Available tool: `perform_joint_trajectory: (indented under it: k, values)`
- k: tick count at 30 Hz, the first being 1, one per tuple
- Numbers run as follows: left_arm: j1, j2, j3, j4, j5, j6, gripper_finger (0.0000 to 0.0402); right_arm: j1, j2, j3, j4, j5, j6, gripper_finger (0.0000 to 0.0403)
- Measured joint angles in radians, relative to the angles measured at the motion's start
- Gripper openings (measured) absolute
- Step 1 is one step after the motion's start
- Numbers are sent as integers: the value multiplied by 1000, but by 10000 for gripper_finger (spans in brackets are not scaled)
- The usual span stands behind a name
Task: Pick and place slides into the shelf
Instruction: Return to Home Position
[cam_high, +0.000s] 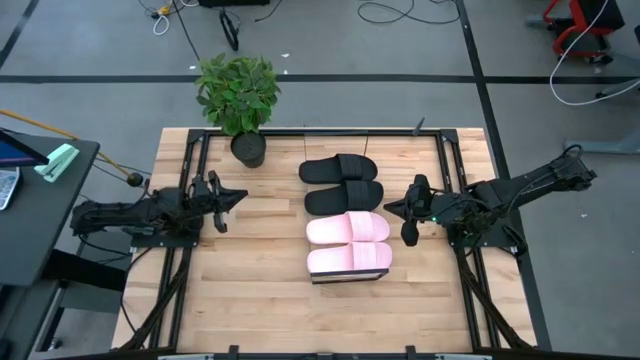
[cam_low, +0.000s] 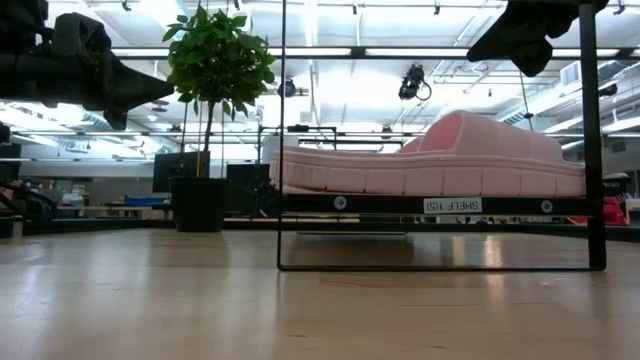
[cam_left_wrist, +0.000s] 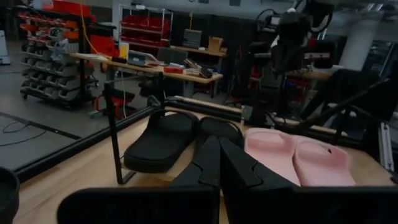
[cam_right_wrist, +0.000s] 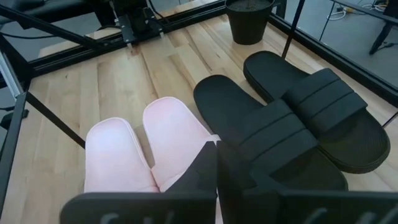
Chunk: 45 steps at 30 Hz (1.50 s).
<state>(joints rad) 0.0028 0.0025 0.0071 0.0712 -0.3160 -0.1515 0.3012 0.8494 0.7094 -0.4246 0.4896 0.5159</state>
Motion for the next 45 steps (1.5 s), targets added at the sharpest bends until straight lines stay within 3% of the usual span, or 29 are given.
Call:
perform_joint_trajectory:
  k: [5,12,18,22,28,34,45]
  values:
    - [7,2,0,-14,39,21,5,0,0,0,-4,-8,-1,0]
    - [7,14,0,-42,206,91,8,0,0,-1,-46,-50,0,0]
    - [7,42,0,-46,222,88,6,10,-43,-90,3,-55,-11,0]
    - [7,53,0,-47,224,85,12,8,-134,-169,32,-64,3,0]
    - [7,56,0,-47,225,84,4,8,-339,-332,226,-81,-66,0]
    - [7,56,0,-48,225,79,15,-15,-537,-467,251,-73,-74,0]
    - [7,56,0,-47,224,59,15,-125,-697,-669,440,-162,-127,0]
